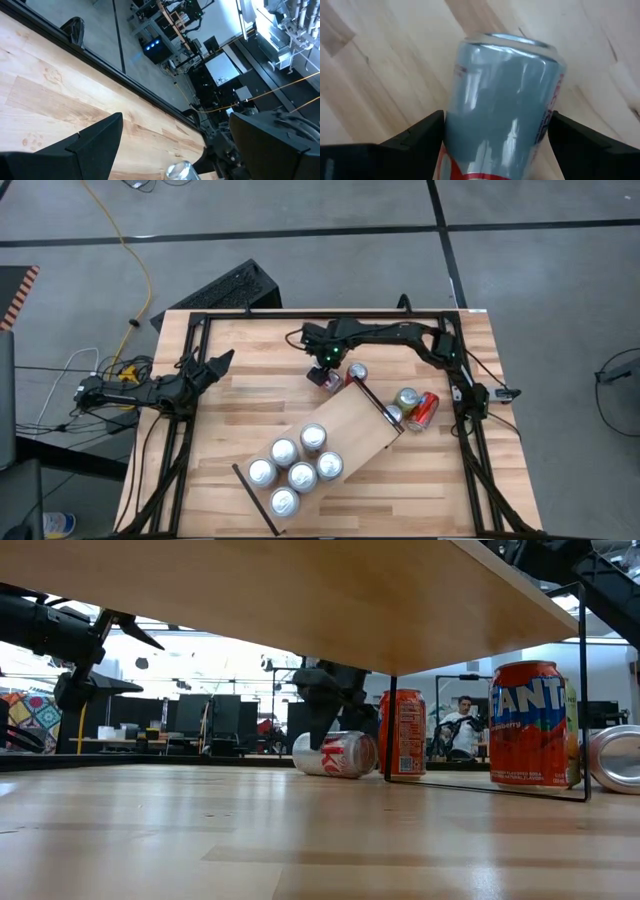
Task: Place canned beverage on shelf
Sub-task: Put the red silver soda can on the shelf aligned with the other red silver soda can
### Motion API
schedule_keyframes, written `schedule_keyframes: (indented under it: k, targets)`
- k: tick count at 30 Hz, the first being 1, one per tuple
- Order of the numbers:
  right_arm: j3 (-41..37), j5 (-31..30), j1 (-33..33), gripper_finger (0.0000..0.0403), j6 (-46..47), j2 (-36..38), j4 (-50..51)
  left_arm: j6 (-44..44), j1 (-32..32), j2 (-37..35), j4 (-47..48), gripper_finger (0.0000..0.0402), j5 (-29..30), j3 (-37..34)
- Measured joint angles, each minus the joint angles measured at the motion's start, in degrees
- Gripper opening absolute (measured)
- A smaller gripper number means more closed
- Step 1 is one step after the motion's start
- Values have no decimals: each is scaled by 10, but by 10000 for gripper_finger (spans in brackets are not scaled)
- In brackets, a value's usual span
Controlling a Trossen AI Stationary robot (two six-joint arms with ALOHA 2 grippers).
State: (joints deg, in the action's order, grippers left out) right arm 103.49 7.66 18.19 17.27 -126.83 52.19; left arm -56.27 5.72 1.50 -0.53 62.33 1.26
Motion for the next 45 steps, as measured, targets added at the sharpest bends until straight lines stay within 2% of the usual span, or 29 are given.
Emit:
schedule_keyframes:
  k: [6, 13, 20, 23, 29, 32, 34, 37, 42, 45]
  targets:
    - [-14, 0, 7, 316, -75, 1, -26, 1, 0, 0, 0, 351, 0, 0]
    - [-9, 0, 5, 236, -173, 1, -44, 2, 0, 0, 0, 351, 2, 0]
    - [48, -21, 1, 233, -298, 3, -35, 3, 0, 0, 2, 351, 12, 0]
    - [83, -55, -2, 233, -384, 5, -10, 3, 0, 0, 2, 351, 14, 0]
    - [95, -202, -14, 233, -601, 5, 33, 6, 0, 0, 2, 351, 14, 0]
    - [95, -286, -14, 233, -648, 5, 63, 7, 0, 0, 2, 351, 14, 0]
    - [95, -319, -15, 233, -657, 5, 75, -3, 0, 0, 2, 351, 14, 0]
    - [95, -332, -17, 233, -653, 13, 76, -36, 0, 0, 1, 351, 14, 0]
    - [96, -330, -31, 234, -669, 71, 57, -134, 0, 0, -5, 351, 12, 0]
    - [96, -327, -40, 234, -687, 106, 32, -177, 0, 0, -14, 351, -7, 0]
